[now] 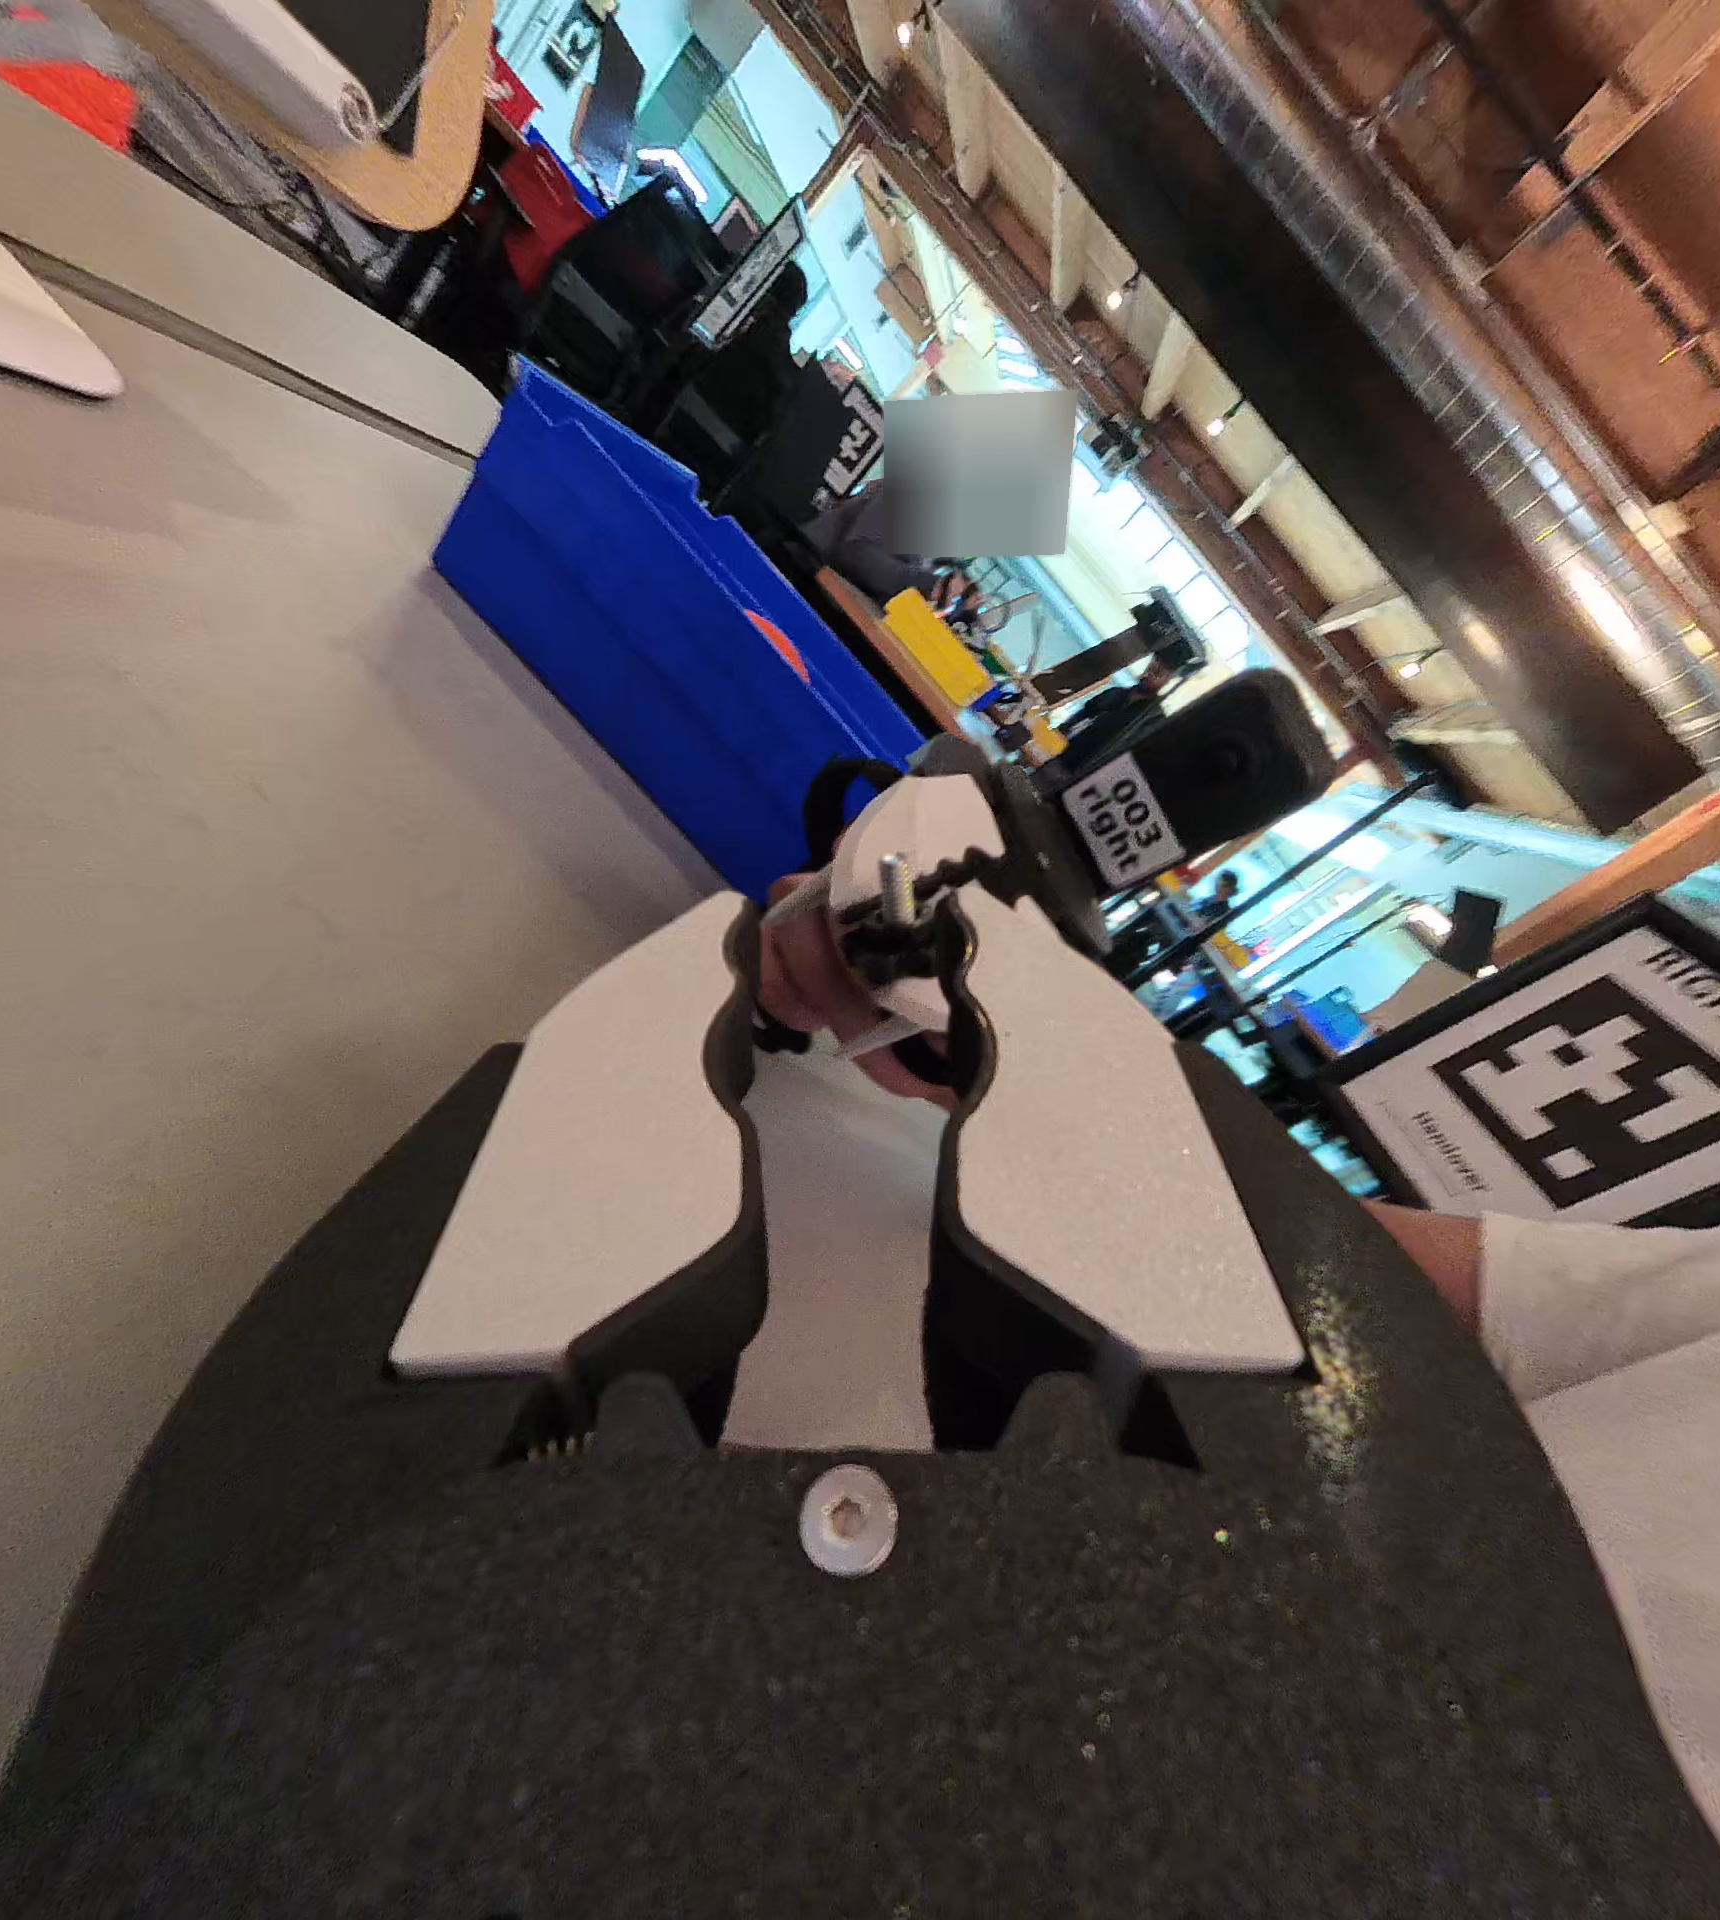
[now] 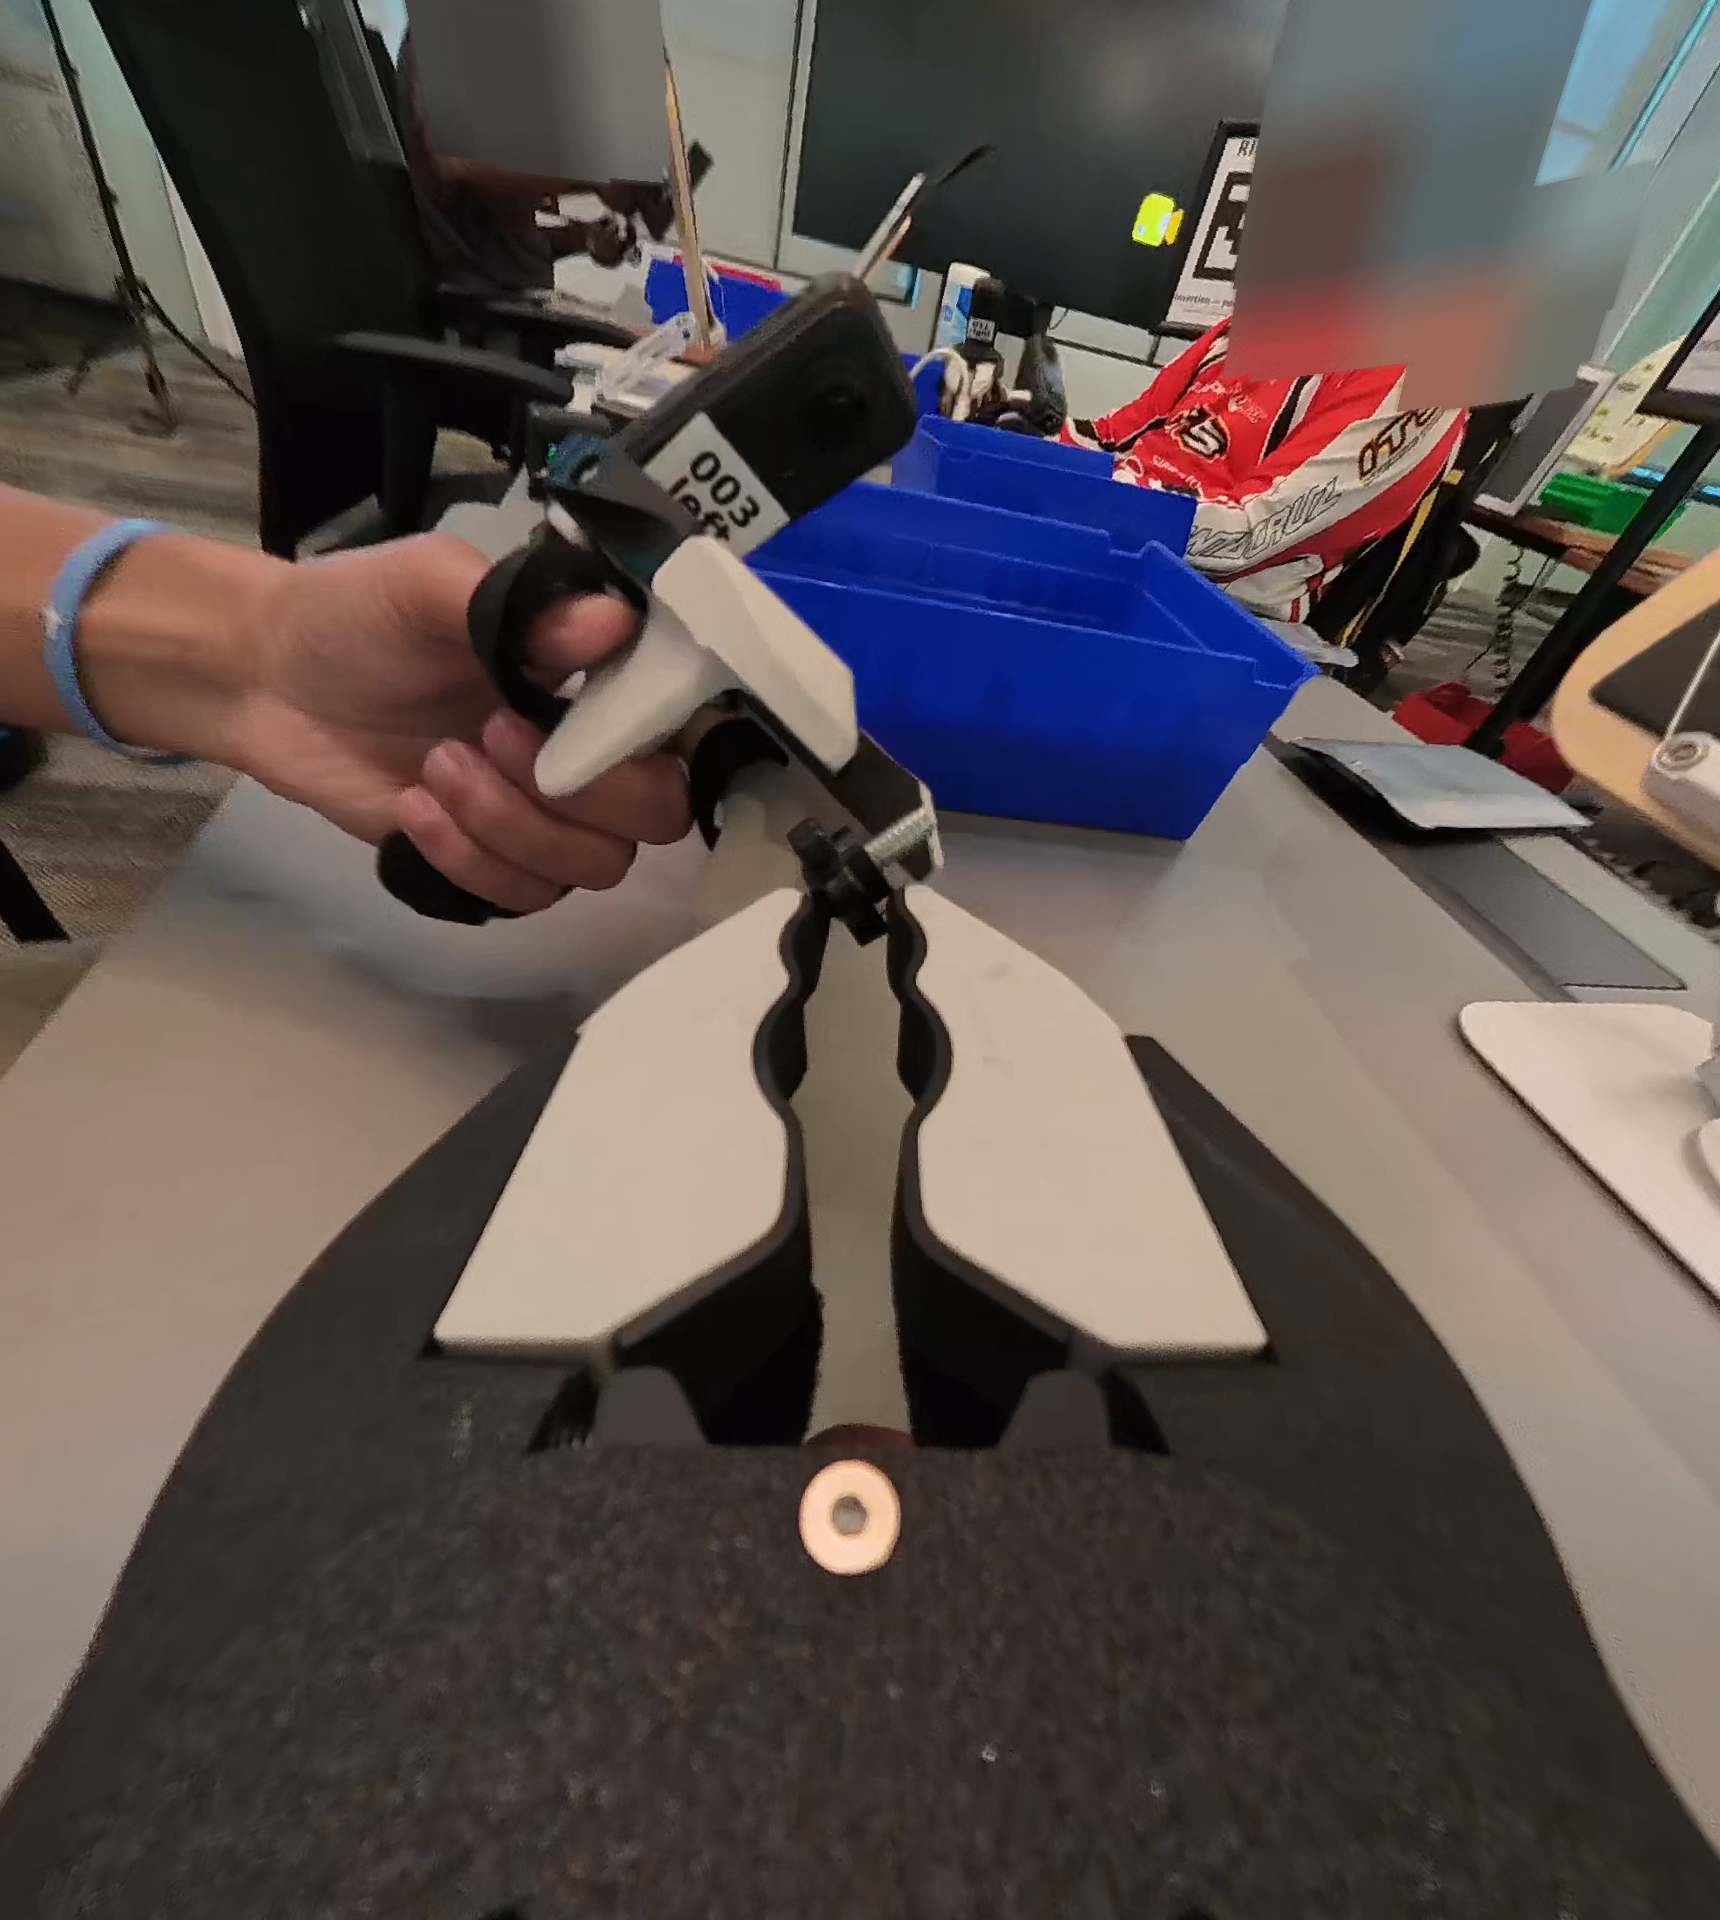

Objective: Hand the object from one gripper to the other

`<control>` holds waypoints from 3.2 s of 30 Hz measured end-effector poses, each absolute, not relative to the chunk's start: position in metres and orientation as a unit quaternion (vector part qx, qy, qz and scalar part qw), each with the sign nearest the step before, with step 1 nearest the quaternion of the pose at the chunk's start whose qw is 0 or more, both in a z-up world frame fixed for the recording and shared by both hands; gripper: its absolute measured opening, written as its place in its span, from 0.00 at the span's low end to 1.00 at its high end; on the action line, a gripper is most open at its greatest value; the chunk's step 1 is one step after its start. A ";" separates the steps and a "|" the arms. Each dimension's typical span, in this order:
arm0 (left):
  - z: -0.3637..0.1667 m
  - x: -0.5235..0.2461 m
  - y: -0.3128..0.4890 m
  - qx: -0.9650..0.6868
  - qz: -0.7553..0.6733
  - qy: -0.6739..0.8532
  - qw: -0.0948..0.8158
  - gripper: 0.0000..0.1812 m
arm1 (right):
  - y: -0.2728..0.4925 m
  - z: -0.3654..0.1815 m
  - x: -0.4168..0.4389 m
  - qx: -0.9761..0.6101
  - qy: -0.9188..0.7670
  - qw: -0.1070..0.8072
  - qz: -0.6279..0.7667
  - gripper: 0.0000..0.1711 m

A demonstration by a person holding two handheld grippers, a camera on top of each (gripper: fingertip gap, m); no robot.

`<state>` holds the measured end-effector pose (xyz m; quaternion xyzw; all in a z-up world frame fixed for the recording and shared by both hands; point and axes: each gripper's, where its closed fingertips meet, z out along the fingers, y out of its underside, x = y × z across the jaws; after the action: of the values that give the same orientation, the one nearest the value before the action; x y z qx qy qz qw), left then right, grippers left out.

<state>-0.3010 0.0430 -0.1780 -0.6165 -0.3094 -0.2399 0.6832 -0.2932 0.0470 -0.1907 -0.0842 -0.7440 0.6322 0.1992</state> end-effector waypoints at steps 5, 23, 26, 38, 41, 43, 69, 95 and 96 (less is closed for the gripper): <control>-0.187 -0.309 0.035 -0.669 -0.151 -0.282 0.671 0.19 | 0.058 -0.184 -0.304 -0.157 -0.722 0.131 0.662 0.07; -0.186 -0.260 0.057 -0.762 0.066 -0.025 0.644 0.25 | 0.036 -0.189 -0.245 -0.246 -0.569 -0.505 0.600 0.07; -0.190 -0.255 0.058 -0.771 0.068 -0.007 0.633 0.14 | 0.036 -0.185 -0.246 -0.242 -0.549 -0.519 0.609 0.07; -0.194 -0.280 0.051 -0.780 0.157 -0.028 0.605 0.12 | 0.051 -0.200 -0.277 -0.302 -0.552 -0.447 0.635 0.19; -0.204 -0.306 0.038 -0.797 0.260 -0.041 0.543 0.12 | 0.057 -0.196 -0.305 -0.339 -0.568 -0.313 0.681 0.28; -0.210 -0.316 0.032 -0.805 0.319 -0.038 0.498 0.12 | 0.058 -0.194 -0.317 -0.346 -0.607 -0.197 0.688 0.31; -0.213 -0.237 0.055 -0.816 -0.016 0.010 0.578 0.28 | 0.054 -0.202 -0.241 -0.222 -0.705 -0.351 0.575 0.13; -0.185 -0.193 0.067 -0.780 -0.080 0.081 0.616 0.15 | 0.048 -0.191 -0.197 -0.138 -0.662 -0.483 0.557 0.20; -0.183 -0.207 0.067 -0.779 -0.042 0.063 0.622 0.15 | 0.048 -0.194 -0.213 -0.166 -0.660 -0.451 0.578 0.21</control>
<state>-0.2066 0.0670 -0.1835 -0.7791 0.0629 -0.0420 0.6223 -0.2125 0.0480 -0.1938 -0.1656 -0.6596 0.5781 -0.4509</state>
